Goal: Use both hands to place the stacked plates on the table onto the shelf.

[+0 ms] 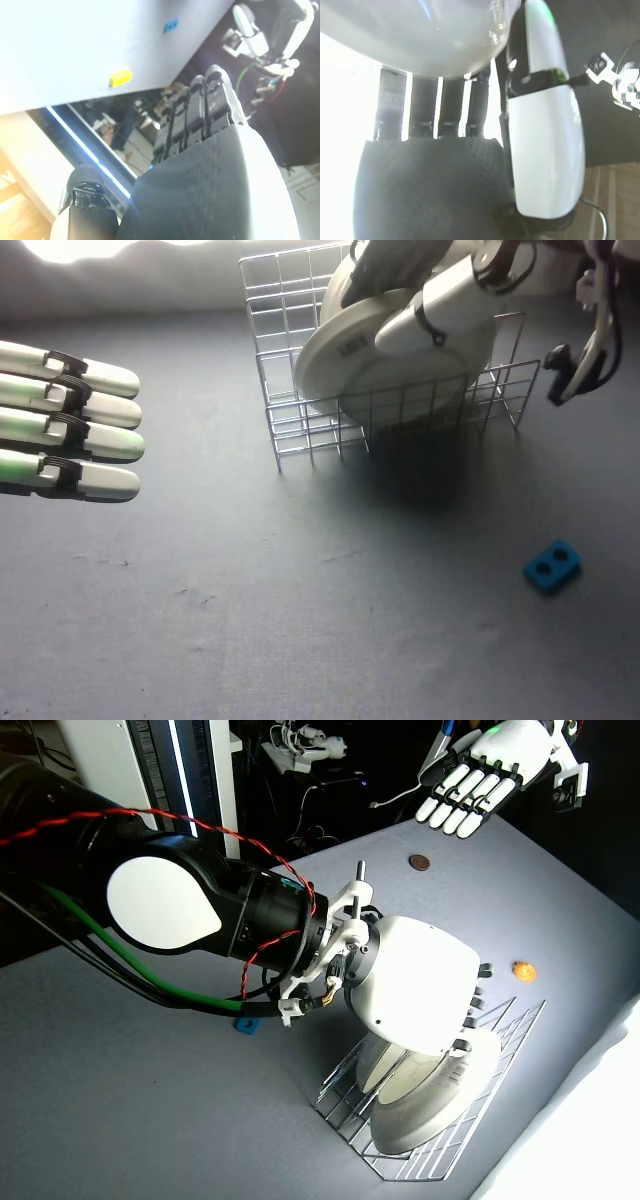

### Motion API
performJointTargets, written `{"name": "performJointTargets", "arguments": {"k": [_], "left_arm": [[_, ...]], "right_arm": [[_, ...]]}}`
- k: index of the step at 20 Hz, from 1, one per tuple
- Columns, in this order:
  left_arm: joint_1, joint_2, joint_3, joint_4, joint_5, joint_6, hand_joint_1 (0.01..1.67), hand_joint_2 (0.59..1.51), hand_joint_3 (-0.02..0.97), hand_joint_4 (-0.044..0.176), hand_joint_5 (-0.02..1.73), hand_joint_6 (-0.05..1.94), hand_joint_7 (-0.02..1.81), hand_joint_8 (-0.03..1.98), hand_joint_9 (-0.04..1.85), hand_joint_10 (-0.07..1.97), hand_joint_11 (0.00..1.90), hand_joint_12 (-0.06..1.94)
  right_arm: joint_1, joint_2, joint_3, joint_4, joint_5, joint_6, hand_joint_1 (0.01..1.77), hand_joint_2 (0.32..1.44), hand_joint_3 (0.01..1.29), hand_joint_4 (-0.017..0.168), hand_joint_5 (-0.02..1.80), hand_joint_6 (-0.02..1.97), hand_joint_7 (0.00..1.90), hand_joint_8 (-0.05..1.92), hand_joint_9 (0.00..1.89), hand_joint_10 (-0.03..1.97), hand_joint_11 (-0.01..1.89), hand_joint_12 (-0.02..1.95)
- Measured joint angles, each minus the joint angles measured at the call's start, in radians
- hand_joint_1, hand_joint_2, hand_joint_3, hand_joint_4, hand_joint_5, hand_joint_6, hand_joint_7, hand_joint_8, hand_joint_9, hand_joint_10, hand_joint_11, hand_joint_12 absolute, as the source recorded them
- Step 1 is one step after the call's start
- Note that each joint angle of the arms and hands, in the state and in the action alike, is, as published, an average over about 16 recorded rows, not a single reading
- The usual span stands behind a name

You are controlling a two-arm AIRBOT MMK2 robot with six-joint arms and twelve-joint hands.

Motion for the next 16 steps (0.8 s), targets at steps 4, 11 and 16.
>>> {"name": "performJointTargets", "arguments": {"k": [4, 11, 16], "left_arm": [[0.0, 0.0, 0.0, -0.006, -0.002, -0.002, 0.02, 1.104, 0.021, 0.007, 0.02, 0.0, 0.02, -0.01, 0.01, 0.01, 0.02, 0.01], [-0.001, 0.001, 0.0, -0.012, -0.004, -0.007, 0.02, 1.114, 0.021, 0.007, 0.13, 0.0, 0.18, 0.0, 0.15, 0.02, 0.03, 0.17], [-0.001, 0.003, -0.001, -0.015, -0.006, -0.009, 0.03, 1.137, 0.02, 0.007, 0.33, 0.04, 0.41, 0.15, 0.34, 0.25, 0.09, 0.59]], "right_arm": [[0.029, 0.054, -0.045, -0.001, 0.007, -0.035, 1.14, 0.98, 0.01, -0.003, 0.95, 0.03, 1.02, 0.02, 1.03, 0.01, 0.61, 0.98], [0.074, 0.207, -0.164, -0.002, 0.013, -0.127, 1.04, 0.99, 0.01, -0.003, 0.97, 0.03, 1.03, 0.02, 1.03, 0.01, 0.58, 1.01], [0.084, 0.325, -0.245, -0.002, 0.013, -0.185, 0.92, 1.01, 0.01, -0.003, 0.99, 0.13, 1.06, 0.13, 1.05, 0.14, 0.61, 1.11]]}}
